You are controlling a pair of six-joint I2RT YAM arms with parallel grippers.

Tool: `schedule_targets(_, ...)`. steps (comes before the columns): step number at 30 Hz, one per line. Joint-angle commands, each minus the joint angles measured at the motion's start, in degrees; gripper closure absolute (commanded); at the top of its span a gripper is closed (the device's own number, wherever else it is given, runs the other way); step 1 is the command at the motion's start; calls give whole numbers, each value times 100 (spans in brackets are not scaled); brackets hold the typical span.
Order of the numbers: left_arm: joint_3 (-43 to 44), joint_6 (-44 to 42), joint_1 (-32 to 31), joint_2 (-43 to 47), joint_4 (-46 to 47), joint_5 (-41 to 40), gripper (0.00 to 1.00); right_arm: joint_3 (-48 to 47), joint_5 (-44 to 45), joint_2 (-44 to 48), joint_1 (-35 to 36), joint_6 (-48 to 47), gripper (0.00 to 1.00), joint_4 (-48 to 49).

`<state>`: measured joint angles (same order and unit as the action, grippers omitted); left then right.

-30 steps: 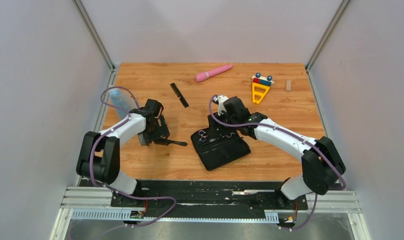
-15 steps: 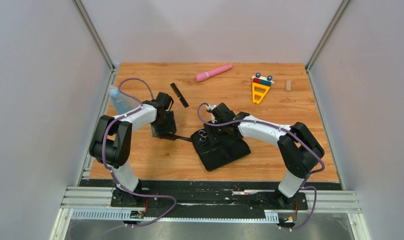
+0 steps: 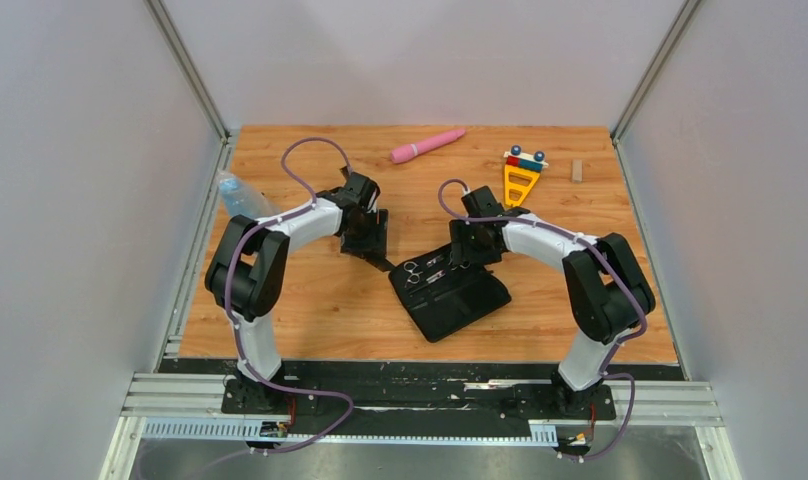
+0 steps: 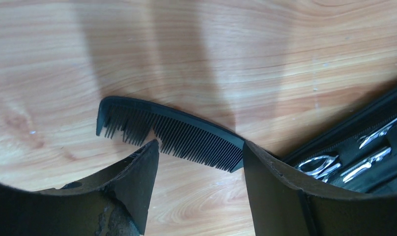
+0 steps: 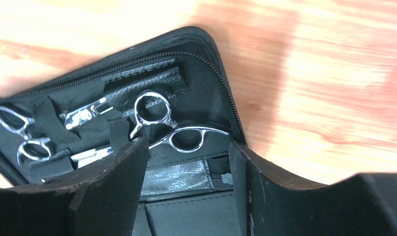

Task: Sort the hair-cutting tools

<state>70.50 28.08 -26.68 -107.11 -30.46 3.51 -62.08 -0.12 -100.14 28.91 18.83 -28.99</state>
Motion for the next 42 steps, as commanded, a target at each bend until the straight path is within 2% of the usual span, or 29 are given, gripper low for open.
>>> schedule_targets(1,48,-259,-132,-365,187,436,27,79,555,-32,-406,38,37,-225)
schedule_targets(5,69,-157,-132,28,162,185,20,15,272,408,-293,-185,37,-175)
schedule_targets(9,21,77,-45,635,31,-390,13,-100,108,817,39,-377,35,-155)
schedule_targets(19,-482,251,825,2499,-496,-794,1,-449,-403,997,268,-614,35,-250)
schedule_targets(25,-543,-41,1335,3527,-1067,-1128,0,-1263,-353,297,865,-1184,36,-199)
schedule_targets(30,-652,-523,1427,4307,-1287,-1606,0,-2077,-435,-595,1178,-1621,36,-207)
schedule_targets(36,-1048,-1028,1432,5035,-1125,-2219,0,-2902,-347,-1535,1536,-1949,36,-389)
schedule_targets(42,-1275,-1051,1435,5430,-970,-2771,0,-3483,-326,-2225,1758,-2140,36,-465)
